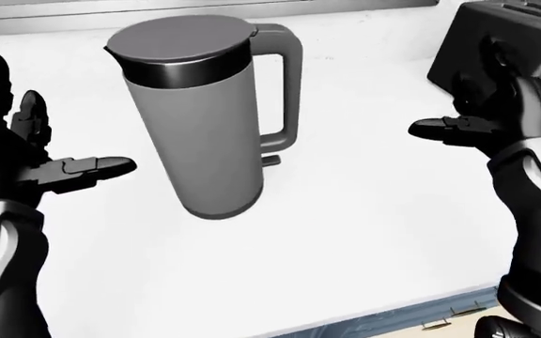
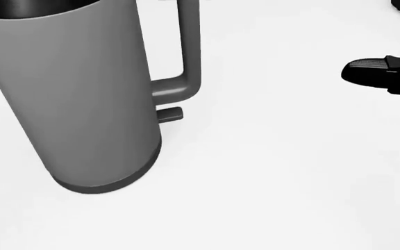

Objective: Press the button to open the lid of the electric kettle.

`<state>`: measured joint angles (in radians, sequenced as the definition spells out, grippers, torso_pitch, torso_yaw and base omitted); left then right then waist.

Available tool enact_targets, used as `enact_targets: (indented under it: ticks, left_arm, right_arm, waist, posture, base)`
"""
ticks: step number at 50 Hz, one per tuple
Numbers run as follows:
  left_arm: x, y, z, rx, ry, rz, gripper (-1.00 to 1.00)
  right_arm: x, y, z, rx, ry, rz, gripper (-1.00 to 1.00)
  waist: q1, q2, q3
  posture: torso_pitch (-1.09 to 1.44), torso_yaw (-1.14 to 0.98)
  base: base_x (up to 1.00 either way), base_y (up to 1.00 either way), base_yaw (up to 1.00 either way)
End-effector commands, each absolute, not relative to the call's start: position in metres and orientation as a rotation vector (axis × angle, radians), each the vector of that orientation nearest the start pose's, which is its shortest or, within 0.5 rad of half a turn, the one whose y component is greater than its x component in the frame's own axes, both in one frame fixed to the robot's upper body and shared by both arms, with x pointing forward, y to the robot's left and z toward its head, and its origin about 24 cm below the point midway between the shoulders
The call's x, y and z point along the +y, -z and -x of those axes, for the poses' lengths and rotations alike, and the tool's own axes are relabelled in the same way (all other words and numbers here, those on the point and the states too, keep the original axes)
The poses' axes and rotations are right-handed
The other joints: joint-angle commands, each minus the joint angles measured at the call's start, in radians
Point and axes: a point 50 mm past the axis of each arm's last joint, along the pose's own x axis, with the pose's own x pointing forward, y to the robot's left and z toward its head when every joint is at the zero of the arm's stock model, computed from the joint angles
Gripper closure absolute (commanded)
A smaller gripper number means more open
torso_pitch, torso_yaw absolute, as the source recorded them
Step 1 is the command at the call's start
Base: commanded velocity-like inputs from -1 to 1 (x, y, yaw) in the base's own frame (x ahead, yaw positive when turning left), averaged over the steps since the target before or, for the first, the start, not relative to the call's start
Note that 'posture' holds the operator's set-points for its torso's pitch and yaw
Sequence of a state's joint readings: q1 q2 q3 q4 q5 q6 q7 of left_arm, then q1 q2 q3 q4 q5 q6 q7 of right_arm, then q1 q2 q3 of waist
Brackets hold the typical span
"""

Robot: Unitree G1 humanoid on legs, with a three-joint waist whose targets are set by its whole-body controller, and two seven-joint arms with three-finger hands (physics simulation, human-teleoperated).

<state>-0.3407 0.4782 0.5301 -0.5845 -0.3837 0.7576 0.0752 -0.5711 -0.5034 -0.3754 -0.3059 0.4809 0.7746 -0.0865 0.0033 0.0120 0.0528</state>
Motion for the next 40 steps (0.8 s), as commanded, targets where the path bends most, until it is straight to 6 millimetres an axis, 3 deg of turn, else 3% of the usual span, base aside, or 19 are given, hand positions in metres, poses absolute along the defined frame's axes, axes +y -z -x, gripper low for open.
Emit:
enact_targets:
  ticks: [1, 8, 10, 29, 40]
  left_arm:
    - [0.272, -0.257, -0.234, -0.406, -0.303, -0.102, -1.0]
    - [0.275, -0.258, -0.234, -0.429, -0.324, -0.076, -1.0]
    - [0.279, -0.263, -0.23, -0.504, -0.399, -0.17, -1.0]
    - [0.291, -0.243, -0.229, -0.416, -0.357, -0.073, -1.0]
    - [0.292, -0.243, -0.228, -0.407, -0.373, -0.072, -1.0]
  right_arm:
    - [-0.251, -0.27, -0.286, -0.334, 0.132, -0.025, -1.0]
    - [-0.254, -0.273, -0.287, -0.341, 0.146, -0.043, -1.0]
    - [-0.254, -0.274, -0.287, -0.343, 0.149, -0.046, -1.0]
    - [-0.254, -0.273, -0.287, -0.341, 0.15, -0.047, -1.0]
    - [-0.253, -0.271, -0.287, -0.339, 0.15, -0.048, -1.0]
  waist:
    - [-0.004, -0.005, -0.025]
    - [0.001, -0.009, -0.026]
    - [0.002, -0.01, -0.026]
    - [-0.001, -0.009, -0.025]
    - [-0.001, -0.011, -0.064]
  posture:
    - [0.0, 0.0]
    - [0.0, 0.0]
    - [0.0, 0.0]
    - [0.0, 0.0]
    - [-0.08, 0.0]
  base:
    - [0.0, 0.0, 0.0]
    - [0.0, 0.0, 0.0]
    - [0.0, 0.0, 0.0]
    - [0.0, 0.0, 0.0]
    - [0.0, 0.0, 0.0]
